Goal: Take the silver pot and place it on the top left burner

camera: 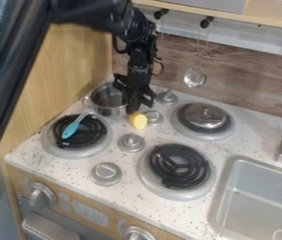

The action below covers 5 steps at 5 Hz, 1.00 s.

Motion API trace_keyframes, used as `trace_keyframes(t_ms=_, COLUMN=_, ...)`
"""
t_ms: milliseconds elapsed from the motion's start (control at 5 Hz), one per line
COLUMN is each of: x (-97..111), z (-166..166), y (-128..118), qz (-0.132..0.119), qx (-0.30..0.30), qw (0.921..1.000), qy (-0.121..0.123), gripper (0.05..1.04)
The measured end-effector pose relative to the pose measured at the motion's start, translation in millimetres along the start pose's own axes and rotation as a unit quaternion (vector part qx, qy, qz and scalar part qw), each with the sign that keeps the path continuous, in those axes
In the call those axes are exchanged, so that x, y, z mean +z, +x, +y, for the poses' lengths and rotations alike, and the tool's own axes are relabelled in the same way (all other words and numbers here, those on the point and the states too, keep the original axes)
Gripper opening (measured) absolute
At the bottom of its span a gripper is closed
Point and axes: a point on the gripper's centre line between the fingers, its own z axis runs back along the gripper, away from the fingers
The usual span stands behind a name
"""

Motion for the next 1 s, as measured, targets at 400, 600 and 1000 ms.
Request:
trace_keyframes(t_ms=400, x=-11, z=26, y=20, qz=-0.015, qx=0.007, qw=0.9997, qy=0.018, gripper=0.055)
trace_keyframes(t_ms=600, x=-9, z=30, y=27, qz=-0.026, qx=0.002, qw=0.9994, qy=0.023, gripper=0.081)
trace_keyframes(t_ms=1000, x=-18, z=15, y=8, qz=-0.040, qx=-0.006, qw=0.9991, qy=0.009, gripper=0.507)
